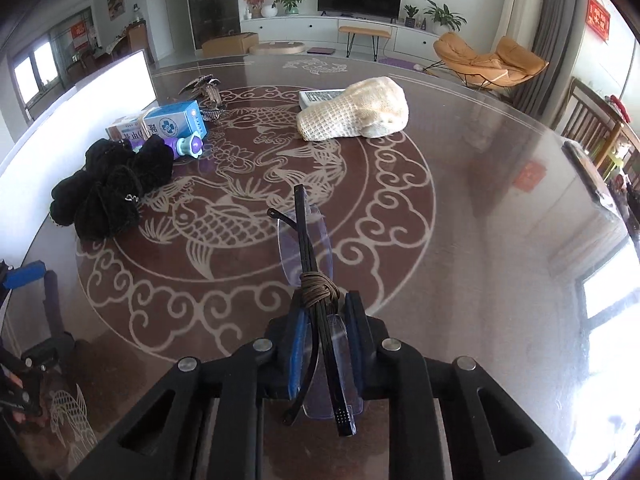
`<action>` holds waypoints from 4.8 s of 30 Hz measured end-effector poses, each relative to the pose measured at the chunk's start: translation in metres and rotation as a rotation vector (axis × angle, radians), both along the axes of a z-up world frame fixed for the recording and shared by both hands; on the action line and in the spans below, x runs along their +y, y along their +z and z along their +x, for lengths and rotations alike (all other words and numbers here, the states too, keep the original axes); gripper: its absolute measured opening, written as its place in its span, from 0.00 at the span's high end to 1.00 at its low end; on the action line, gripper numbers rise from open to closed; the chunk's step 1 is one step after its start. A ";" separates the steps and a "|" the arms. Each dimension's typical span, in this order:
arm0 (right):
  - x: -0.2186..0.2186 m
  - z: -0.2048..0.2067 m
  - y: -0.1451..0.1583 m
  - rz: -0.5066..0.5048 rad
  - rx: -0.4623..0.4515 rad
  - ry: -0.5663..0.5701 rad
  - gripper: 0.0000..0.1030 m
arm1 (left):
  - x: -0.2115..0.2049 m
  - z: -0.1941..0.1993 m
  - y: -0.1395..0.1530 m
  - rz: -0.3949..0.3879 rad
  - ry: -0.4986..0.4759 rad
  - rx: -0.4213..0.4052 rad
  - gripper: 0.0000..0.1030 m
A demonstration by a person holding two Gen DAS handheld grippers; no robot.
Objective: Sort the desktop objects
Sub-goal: 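Lower right gripper onto clear glasses and close on the frame, then hold glasses in right gripper while left tool moves toward purple toys, then close left gripper on black knit hat while right gripper lifts the clear glasses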
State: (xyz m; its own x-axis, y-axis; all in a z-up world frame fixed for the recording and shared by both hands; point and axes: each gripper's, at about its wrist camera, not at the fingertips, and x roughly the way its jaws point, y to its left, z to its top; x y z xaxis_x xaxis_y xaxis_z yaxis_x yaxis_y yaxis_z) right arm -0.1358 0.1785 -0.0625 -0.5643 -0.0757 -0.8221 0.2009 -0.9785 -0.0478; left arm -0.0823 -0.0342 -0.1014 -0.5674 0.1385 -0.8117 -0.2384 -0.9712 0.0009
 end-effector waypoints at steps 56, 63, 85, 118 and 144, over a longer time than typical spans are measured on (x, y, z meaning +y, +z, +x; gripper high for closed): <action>0.068 0.044 -0.012 -0.026 0.022 -0.130 0.02 | -0.001 0.000 0.000 -0.001 0.000 0.000 0.00; 0.067 0.044 -0.012 -0.027 0.021 -0.131 0.02 | -0.001 0.000 0.000 -0.001 0.000 0.000 0.00; 0.066 0.045 -0.011 0.000 0.031 -0.134 0.00 | -0.045 -0.023 0.035 0.215 0.118 0.116 0.00; 0.066 0.046 -0.011 -0.010 0.026 -0.135 0.00 | 0.058 -0.071 0.016 0.181 -0.081 -0.045 0.63; 0.072 0.041 -0.008 -0.095 -0.013 -0.083 0.00 | 0.011 0.017 0.010 0.032 -0.079 0.032 0.67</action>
